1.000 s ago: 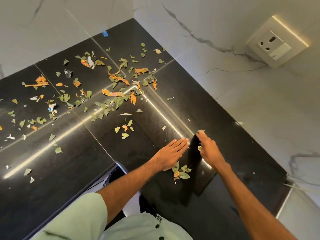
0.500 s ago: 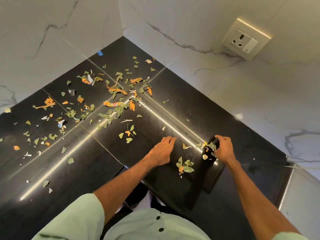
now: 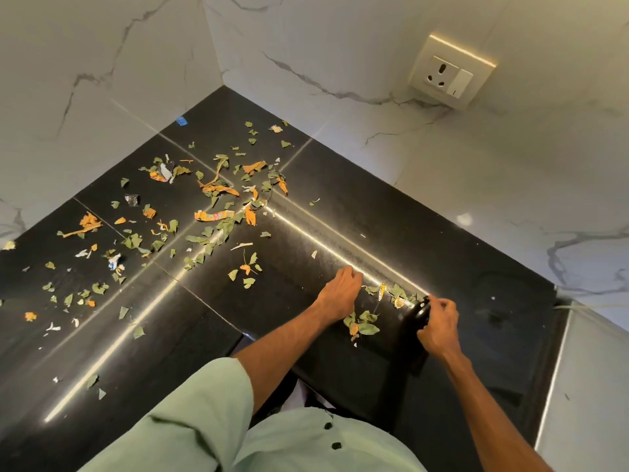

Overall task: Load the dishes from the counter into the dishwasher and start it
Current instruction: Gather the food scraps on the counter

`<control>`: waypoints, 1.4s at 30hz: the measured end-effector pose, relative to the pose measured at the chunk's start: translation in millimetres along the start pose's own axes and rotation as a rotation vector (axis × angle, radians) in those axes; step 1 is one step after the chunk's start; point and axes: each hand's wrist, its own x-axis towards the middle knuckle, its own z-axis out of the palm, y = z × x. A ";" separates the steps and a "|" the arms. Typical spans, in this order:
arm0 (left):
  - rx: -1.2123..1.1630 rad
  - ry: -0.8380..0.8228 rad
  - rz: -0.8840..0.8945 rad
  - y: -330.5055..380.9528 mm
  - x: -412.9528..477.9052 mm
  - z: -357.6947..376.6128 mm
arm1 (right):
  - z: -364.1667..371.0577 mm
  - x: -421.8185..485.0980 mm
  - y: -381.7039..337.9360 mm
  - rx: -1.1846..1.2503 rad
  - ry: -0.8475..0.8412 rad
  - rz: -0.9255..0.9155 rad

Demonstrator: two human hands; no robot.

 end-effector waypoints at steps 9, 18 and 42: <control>-0.076 -0.050 0.026 13.4 9.2 10.0 | 26.0 8.9 -49.1 -0.036 -0.078 -0.192; -0.168 -0.056 -0.032 -25.6 -4.1 -13.4 | 17.1 30.5 -49.0 -0.058 -0.157 -0.281; 0.010 -0.217 0.054 -9.6 -43.2 1.0 | 40.8 -32.9 -26.5 -0.073 -0.233 -0.340</control>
